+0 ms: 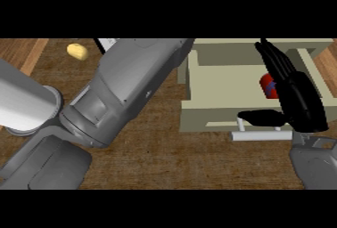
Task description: Pick up the can, place it into the drawer and close the drawer
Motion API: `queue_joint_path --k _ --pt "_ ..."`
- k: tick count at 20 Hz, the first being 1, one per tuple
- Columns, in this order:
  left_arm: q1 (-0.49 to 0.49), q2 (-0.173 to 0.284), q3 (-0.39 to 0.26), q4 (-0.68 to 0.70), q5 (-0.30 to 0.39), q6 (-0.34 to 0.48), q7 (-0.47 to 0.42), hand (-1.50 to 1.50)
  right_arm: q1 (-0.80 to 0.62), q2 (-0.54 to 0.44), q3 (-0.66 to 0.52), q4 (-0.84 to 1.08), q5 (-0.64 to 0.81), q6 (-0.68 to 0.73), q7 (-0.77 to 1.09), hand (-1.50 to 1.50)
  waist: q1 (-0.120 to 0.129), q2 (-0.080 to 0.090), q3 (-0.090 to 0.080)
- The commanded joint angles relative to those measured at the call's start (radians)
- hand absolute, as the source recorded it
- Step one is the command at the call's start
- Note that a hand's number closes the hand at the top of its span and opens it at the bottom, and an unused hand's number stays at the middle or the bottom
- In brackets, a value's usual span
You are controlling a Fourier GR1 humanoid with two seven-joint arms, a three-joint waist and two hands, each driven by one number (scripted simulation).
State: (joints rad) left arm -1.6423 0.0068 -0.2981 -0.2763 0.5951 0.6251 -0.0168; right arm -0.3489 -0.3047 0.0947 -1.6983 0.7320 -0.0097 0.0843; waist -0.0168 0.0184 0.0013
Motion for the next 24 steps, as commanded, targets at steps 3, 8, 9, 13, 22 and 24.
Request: queue_joint_path --k 3,8,9,13,22,24 --pt "0.033 0.05 0.024 -0.008 -0.002 -0.071 -0.004 -1.5 -0.112 0.022 0.046 0.278 0.153 -0.101 -0.067 -1.5 0.023 -0.003 0.0" --pt "0.005 0.054 0.032 -0.032 -0.021 -0.022 0.035 -1.5 -0.226 0.061 0.017 0.516 0.195 -0.216 -0.144 -1.5 0.032 -0.007 0.0" --pt "0.031 0.031 0.031 -0.054 -0.022 -0.016 0.041 -1.5 -0.233 0.105 0.046 0.526 0.244 -0.247 -0.095 -1.5 0.032 -0.012 -0.001" --pt "0.027 0.098 0.024 -0.067 -0.043 -0.033 0.07 -1.5 -0.345 0.129 0.005 0.734 0.29 -0.369 -0.123 -1.5 0.05 -0.007 0.0" --pt "0.116 0.146 0.005 -0.196 -0.058 -0.057 0.143 -1.5 -0.559 0.123 -0.107 1.079 0.33 -0.581 -0.14 -1.5 0.104 -0.008 0.0" --pt "0.136 0.187 -0.003 -0.219 -0.063 -0.09 0.182 -1.5 -0.593 0.109 -0.132 1.116 0.316 -0.612 -0.166 -1.5 0.105 -0.009 0.0"
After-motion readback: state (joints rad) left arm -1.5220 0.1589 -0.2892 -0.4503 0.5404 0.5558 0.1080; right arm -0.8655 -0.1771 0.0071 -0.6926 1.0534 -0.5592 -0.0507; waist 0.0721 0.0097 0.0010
